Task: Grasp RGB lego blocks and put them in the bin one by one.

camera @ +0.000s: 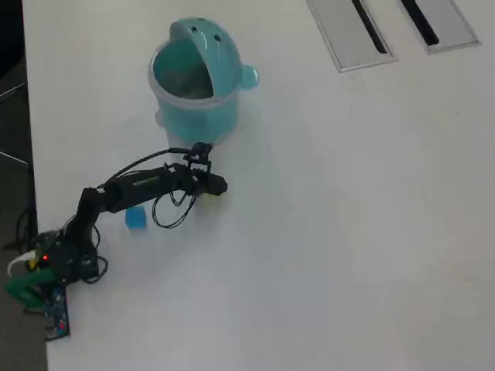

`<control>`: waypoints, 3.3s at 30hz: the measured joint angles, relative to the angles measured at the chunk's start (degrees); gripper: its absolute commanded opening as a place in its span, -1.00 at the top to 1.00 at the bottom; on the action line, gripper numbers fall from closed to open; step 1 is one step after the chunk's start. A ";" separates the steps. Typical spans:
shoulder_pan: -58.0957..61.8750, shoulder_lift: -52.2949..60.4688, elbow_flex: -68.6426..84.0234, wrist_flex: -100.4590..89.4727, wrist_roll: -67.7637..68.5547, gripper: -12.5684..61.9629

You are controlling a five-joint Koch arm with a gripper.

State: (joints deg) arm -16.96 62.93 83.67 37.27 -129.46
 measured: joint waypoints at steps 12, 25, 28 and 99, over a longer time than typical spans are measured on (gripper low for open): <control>0.35 -0.97 -4.48 9.58 0.00 0.01; -0.97 2.90 -7.21 11.87 0.00 0.26; -0.97 4.75 -7.21 11.87 0.00 0.26; -30.76 -13.80 -72.86 15.64 10.37 0.07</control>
State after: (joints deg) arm -47.72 49.13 10.81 52.91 -119.09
